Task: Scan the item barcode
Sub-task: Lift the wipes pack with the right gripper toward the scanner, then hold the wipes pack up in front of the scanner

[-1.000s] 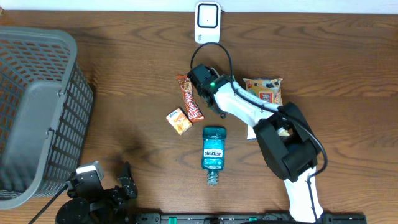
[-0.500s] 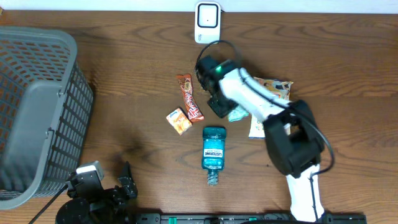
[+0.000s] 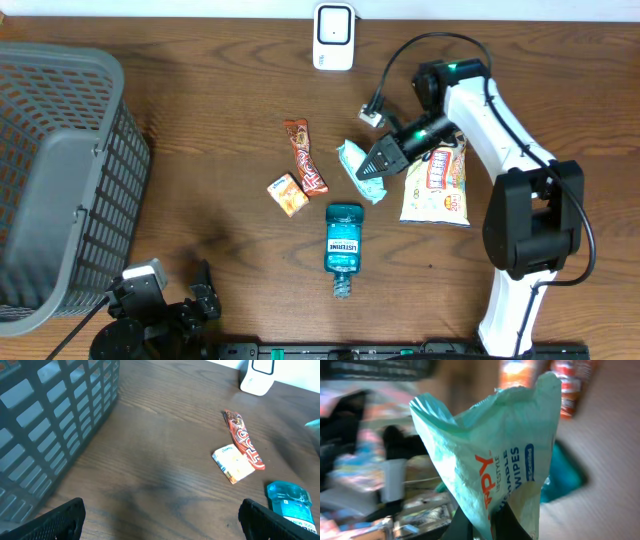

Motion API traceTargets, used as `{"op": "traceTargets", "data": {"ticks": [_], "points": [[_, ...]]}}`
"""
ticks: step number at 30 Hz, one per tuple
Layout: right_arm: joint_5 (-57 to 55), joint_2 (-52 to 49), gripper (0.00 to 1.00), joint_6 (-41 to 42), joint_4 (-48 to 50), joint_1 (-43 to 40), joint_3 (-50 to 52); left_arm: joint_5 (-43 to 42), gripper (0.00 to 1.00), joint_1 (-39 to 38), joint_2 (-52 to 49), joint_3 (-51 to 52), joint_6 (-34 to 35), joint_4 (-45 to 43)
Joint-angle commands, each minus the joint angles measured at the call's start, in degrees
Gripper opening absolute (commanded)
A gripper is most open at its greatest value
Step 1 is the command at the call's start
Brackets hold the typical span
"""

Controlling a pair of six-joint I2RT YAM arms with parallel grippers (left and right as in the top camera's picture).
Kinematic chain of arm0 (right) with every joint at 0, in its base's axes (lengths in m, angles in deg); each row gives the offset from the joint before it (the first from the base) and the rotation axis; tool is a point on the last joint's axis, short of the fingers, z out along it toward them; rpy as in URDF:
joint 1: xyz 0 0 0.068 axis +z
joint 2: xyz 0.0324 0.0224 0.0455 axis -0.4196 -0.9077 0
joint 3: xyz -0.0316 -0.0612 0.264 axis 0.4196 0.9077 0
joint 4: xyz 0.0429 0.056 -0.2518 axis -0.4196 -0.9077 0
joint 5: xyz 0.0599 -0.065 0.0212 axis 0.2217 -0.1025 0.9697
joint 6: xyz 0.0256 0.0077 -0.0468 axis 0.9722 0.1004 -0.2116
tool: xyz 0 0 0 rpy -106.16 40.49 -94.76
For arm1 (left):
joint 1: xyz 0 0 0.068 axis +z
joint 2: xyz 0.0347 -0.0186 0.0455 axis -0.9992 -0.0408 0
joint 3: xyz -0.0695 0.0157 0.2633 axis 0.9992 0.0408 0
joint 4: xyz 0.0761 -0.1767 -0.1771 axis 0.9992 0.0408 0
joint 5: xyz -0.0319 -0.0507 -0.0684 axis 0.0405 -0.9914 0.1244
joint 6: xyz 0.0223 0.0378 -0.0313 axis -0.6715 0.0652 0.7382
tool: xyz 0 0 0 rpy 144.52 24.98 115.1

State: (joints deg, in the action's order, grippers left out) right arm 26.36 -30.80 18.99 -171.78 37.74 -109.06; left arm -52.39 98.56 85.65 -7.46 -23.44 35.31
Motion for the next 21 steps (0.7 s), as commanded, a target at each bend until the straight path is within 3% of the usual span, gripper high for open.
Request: {"op": "traceTargets", "data": {"ticks": [1, 6, 13, 15, 21], "points": [[14.91, 0.72, 0.01, -15.34, -3.85, -0.31, 0.42, -0.70, 0.98, 0.28, 0.11, 0.13, 0.37, -0.04], [17.68, 0.72, 0.01, -33.29, -11.91, 0.48, 0.42, -0.70, 0.98, 0.28, 0.09, 0.13, 0.35, -0.04], [23.80, 0.72, 0.01, -41.51, -11.85, 3.30, 0.57, -0.70, 0.98, 0.28, 0.09, 0.13, 0.35, -0.04], [30.56, 0.72, 0.01, -34.97, -11.85, 3.61, 0.57, -0.70, 0.98, 0.28, 0.09, 0.13, 0.37, -0.04], [30.62, 0.72, 0.02, 8.02, -11.85, 3.23, 0.46, -0.70, 0.98, 0.28, 0.11, 0.13, 0.37, -0.04]]}}
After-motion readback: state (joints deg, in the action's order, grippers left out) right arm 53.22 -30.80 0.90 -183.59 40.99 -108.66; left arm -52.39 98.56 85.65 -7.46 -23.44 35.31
